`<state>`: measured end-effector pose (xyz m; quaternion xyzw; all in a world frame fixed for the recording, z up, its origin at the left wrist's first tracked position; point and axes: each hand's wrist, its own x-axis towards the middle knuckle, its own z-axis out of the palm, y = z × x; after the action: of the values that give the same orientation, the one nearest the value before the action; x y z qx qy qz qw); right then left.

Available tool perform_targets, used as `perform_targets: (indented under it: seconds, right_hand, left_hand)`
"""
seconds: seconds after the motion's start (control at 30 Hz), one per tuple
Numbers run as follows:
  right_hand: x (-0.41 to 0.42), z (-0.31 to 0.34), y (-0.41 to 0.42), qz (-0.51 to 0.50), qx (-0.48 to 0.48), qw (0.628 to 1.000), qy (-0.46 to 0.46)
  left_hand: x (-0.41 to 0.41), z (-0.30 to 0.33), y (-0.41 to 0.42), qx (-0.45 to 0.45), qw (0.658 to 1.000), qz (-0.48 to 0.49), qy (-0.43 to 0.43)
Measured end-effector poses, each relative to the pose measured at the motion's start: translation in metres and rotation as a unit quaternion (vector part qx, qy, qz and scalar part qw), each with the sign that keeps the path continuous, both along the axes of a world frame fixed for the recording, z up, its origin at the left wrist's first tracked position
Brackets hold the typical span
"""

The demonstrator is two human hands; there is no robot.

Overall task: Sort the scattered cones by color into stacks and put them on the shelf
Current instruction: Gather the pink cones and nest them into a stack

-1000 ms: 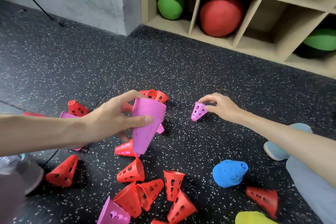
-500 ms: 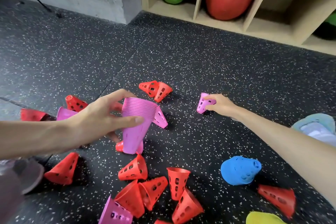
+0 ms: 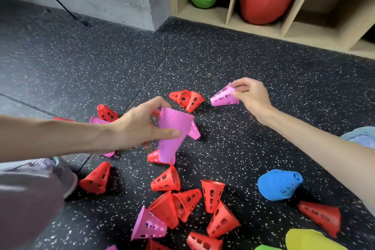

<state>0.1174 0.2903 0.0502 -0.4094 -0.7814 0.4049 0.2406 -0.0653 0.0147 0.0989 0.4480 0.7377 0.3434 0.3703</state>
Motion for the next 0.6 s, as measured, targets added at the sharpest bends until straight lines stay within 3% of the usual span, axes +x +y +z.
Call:
perform_targets:
  seconds: [0.27,0.6]
  right_hand:
    - [-0.035,0.092,-0.086,0.156,-0.028,0.985,0.074]
    - [-0.004,0.114,-0.142,0.250,-0.060,0.964,0.064]
  left_hand:
    - [-0.010,0.012,-0.021,0.009,0.998,0.018,0.055]
    - [0.002,0.018,-0.030,0.055,0.998,-0.007,0.030]
